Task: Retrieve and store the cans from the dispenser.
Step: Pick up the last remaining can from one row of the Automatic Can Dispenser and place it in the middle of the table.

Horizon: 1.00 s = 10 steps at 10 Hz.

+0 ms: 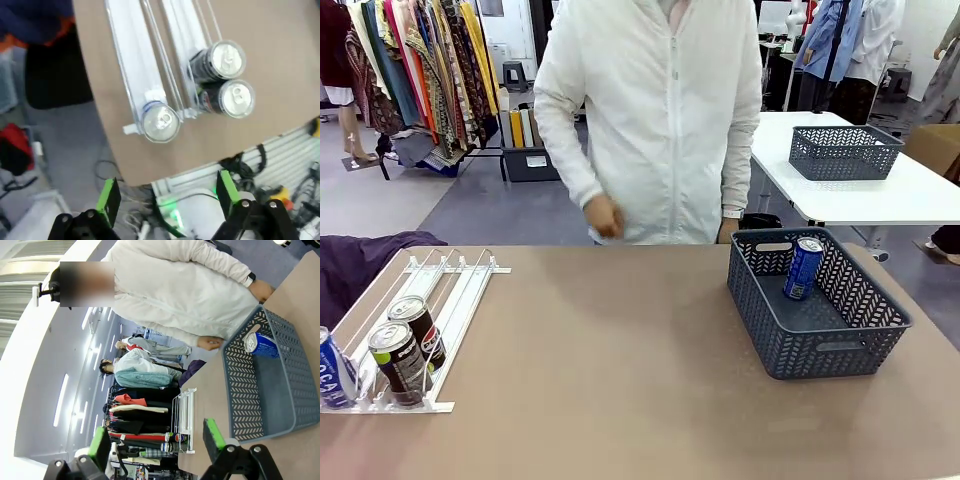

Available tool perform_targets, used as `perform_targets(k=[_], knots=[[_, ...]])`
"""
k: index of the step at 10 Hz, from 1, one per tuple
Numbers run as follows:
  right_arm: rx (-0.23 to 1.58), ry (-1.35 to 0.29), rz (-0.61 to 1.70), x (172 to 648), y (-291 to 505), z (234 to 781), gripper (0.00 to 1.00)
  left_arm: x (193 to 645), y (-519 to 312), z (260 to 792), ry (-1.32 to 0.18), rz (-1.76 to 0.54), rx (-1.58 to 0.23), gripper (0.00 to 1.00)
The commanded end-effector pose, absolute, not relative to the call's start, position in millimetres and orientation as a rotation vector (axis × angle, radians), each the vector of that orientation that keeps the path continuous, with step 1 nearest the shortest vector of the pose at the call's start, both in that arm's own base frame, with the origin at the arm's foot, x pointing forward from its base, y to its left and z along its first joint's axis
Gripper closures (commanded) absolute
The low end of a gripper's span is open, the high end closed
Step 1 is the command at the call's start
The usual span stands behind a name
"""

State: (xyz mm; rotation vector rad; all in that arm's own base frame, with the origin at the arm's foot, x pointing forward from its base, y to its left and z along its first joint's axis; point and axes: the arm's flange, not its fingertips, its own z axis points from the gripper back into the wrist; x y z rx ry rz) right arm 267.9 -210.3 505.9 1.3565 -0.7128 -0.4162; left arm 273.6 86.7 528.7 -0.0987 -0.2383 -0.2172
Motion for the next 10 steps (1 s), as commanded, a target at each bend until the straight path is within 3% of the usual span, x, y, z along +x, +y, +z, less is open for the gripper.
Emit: perform_targets(k=[1, 5, 10], knots=[[1.374, -0.741, -0.410, 271, -209, 509, 0.00, 281, 100, 528, -0.196, -0.188, -0.194, 0.00], [1.374, -0.741, -0.410, 271, -209, 509, 0.00, 277, 92, 523, -0.220, -0.207, -0.170, 0.00], [1.374, -0.741, -0.410, 271, -209, 509, 0.00, 286, 78, 465, -0.251, 0.007, -0.095, 0.00]])
